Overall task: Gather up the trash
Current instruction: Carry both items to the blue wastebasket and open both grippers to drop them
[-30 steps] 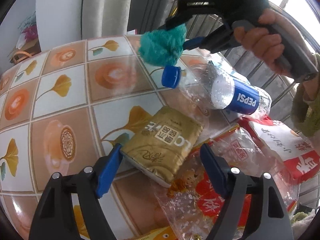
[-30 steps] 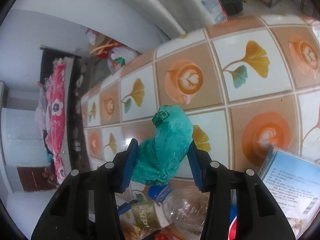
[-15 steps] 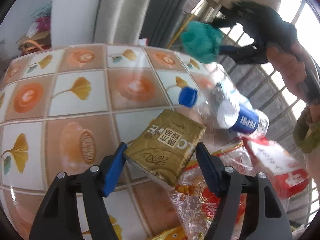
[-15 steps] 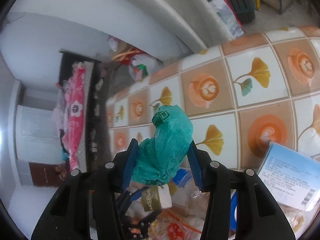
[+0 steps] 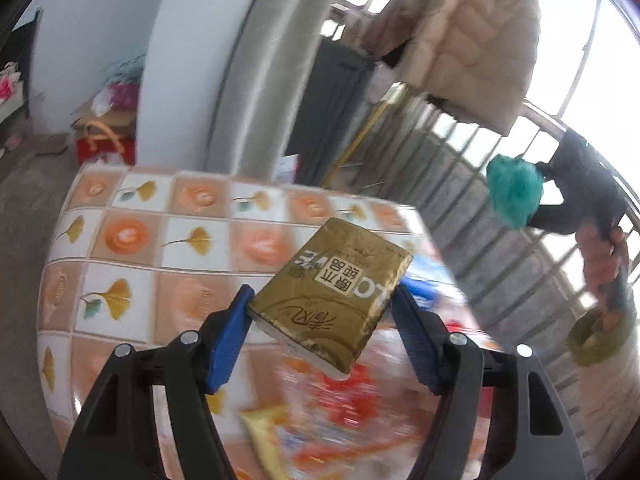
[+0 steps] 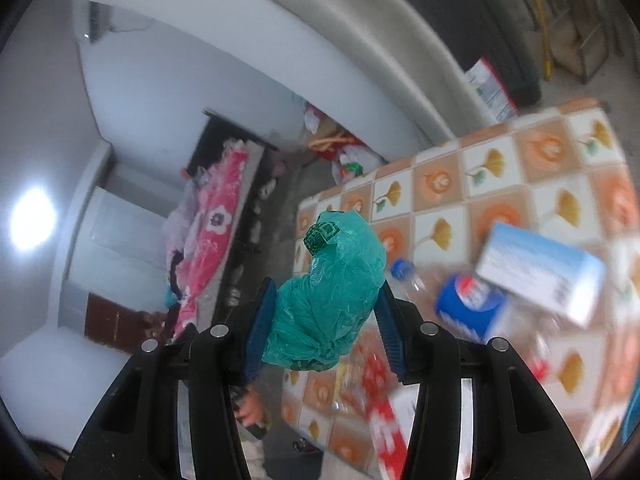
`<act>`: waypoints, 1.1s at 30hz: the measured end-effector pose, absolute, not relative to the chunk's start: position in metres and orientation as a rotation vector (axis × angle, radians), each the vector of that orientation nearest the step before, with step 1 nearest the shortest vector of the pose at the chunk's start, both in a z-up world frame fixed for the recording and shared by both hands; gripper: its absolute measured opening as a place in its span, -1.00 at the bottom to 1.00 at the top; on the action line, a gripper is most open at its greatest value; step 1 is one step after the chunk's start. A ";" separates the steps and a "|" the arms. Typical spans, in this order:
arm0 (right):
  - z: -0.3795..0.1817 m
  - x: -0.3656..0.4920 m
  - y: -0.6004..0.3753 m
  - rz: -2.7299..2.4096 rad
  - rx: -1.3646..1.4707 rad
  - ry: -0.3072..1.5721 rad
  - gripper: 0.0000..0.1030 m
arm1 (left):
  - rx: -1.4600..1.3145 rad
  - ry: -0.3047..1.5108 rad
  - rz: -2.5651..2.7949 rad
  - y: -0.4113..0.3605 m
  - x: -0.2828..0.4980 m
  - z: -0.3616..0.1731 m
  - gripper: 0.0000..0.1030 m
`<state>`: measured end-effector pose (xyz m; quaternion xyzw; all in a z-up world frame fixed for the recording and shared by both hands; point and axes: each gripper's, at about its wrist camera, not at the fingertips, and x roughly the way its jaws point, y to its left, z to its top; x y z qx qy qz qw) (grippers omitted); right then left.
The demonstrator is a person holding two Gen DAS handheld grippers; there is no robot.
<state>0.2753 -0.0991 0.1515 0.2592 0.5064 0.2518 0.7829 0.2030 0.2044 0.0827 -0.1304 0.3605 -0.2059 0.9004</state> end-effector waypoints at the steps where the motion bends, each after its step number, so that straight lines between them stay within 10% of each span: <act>1: 0.155 0.257 -0.112 0.536 0.568 1.075 -0.11 | -0.265 0.740 -0.443 0.199 0.196 0.091 0.32; 16: 0.083 0.007 -0.335 0.018 0.833 0.793 -0.10 | -0.163 0.852 -0.885 -0.075 0.115 0.112 0.33; 33: -0.075 -0.067 -0.506 -0.504 1.156 0.686 0.05 | 0.175 1.155 -0.933 -0.424 0.126 -0.035 0.38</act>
